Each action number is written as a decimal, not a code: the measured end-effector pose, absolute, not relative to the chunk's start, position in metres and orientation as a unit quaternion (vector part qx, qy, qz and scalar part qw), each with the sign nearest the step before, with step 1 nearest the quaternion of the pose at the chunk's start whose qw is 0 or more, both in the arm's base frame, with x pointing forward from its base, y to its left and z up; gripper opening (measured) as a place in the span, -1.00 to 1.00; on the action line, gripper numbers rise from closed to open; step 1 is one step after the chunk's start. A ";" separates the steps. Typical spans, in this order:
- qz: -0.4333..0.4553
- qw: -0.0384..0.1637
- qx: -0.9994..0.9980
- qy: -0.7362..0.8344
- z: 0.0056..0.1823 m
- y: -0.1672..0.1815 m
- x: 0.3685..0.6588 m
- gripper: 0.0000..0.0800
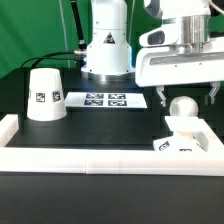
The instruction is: Assemble lamp
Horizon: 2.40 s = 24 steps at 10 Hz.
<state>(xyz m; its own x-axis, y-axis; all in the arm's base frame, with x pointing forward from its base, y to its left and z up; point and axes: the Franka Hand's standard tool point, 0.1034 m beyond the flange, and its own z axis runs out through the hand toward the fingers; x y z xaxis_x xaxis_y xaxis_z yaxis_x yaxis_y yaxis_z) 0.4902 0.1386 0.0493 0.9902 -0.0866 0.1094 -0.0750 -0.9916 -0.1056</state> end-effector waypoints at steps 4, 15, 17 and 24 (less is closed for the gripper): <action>0.023 0.045 -0.998 0.036 0.048 0.142 0.483 0.75; 0.386 0.029 -0.922 0.022 0.031 0.140 0.454 0.75; 0.438 0.026 -0.898 0.018 0.026 0.142 0.452 0.75; 0.453 0.024 -0.891 0.018 0.012 0.140 0.443 0.75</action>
Offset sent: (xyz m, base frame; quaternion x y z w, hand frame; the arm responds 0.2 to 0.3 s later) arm -0.0114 0.0055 -0.0041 -0.0101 -0.1205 -0.0023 0.9927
